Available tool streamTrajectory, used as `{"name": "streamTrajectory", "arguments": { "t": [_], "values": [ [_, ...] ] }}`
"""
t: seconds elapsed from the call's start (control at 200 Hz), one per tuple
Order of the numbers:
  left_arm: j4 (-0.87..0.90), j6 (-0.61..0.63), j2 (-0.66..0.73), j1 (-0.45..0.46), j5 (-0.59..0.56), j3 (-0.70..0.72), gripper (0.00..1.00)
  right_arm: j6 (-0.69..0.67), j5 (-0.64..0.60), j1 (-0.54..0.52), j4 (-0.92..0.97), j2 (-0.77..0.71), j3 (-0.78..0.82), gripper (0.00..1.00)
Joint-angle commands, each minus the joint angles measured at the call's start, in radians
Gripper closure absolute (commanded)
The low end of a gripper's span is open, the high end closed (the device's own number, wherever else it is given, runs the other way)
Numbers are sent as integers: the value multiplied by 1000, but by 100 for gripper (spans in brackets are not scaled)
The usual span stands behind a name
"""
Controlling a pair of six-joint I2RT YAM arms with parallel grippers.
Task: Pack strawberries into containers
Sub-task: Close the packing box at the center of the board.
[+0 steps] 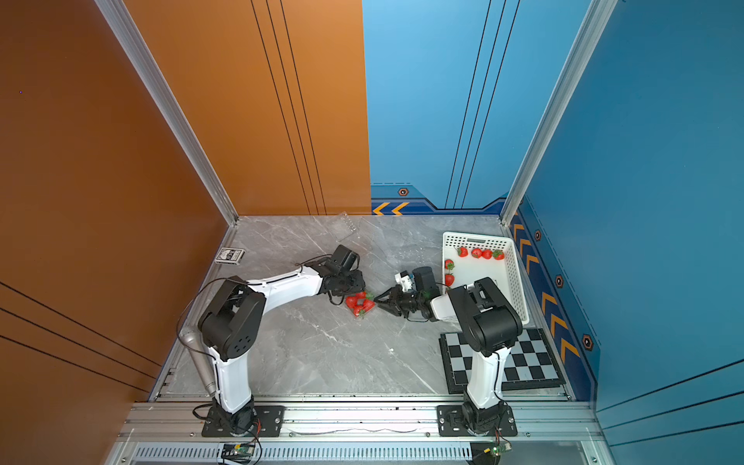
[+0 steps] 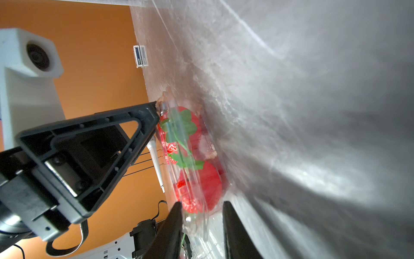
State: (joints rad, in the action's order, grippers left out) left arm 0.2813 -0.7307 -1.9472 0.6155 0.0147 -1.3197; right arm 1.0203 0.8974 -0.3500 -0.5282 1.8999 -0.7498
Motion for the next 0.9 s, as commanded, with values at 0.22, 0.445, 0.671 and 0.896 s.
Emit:
{"name": "streamTrajectory", "arguments": {
  "t": [0.22, 0.445, 0.671, 0.896],
  "values": [
    [36, -1, -27, 11, -4, -16, 47, 27, 1, -10, -64, 25, -7, 80],
    [45, 9, -20, 10, -5, -10, 48, 29, 6, -15, -68, 24, -5, 68],
    [45, 11, 9, 7, -21, 47, 53, 20, -2, -36, -45, 25, -2, 59],
    [45, 14, 33, 4, -33, 83, 65, 1, -40, -62, 18, 12, 8, 53]
  ]
}}
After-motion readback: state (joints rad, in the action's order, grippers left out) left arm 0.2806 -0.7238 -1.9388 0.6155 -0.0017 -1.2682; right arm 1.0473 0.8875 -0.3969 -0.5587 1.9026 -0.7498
